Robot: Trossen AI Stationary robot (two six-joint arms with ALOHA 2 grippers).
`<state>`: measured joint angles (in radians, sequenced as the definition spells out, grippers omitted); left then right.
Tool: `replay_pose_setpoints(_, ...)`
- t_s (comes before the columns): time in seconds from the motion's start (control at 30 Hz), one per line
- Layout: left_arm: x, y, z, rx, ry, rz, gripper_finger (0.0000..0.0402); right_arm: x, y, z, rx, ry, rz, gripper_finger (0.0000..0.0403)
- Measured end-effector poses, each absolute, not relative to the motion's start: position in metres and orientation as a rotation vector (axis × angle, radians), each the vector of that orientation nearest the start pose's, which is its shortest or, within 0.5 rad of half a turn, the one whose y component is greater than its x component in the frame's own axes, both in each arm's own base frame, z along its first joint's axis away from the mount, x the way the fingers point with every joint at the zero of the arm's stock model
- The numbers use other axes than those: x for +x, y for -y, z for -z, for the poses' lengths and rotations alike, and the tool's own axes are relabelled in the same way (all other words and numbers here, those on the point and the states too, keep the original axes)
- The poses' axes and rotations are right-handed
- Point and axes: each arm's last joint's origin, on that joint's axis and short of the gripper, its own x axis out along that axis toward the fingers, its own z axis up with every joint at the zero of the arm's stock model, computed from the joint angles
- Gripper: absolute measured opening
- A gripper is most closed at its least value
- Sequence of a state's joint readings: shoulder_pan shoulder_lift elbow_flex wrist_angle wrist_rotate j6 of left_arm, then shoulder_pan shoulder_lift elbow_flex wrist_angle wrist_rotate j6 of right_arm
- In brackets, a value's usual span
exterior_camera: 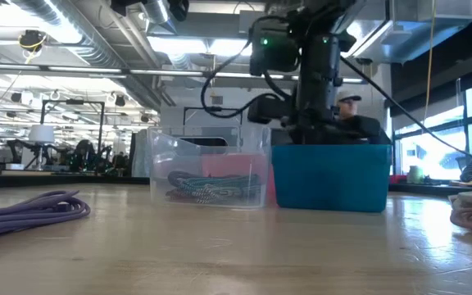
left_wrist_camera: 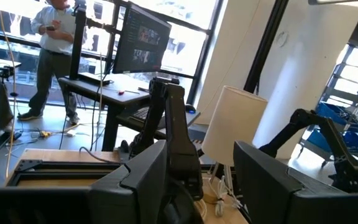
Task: Pick & Place USB Port
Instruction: Put the green charger cable into the blue bin, then put the brown HDMI cable into the pink bin
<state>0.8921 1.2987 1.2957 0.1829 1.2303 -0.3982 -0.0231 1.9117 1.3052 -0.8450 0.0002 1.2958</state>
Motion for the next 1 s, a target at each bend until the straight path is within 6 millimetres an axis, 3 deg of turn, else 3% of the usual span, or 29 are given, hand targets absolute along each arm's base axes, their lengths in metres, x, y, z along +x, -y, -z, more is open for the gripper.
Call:
replay_pose_setpoints(0.3,0.191,-0.193,-0.431,-0.243,0.013,0.367,0.0179,0.357,0.008,-0.156,1.06,-1.264,0.935,0.0023)
replay_pose_setpoints(0.63,0.191,-0.193,-0.431,-0.243,0.013,0.367,0.0179,0.357,0.008,-0.158,1.054,-1.255,0.936,0.0151)
replay_pose_setpoints(0.83,0.191,-0.193,-0.431,-0.246,0.012,0.368,0.0179,0.356,0.008,-0.177,1.018,-1.244,0.967,0.0169)
replay_pose_setpoints(1.0,0.191,-0.193,-0.431,-0.252,0.01,0.372,0.0179,0.358,0.0,-0.211,0.922,-1.233,1.01,0.0159)
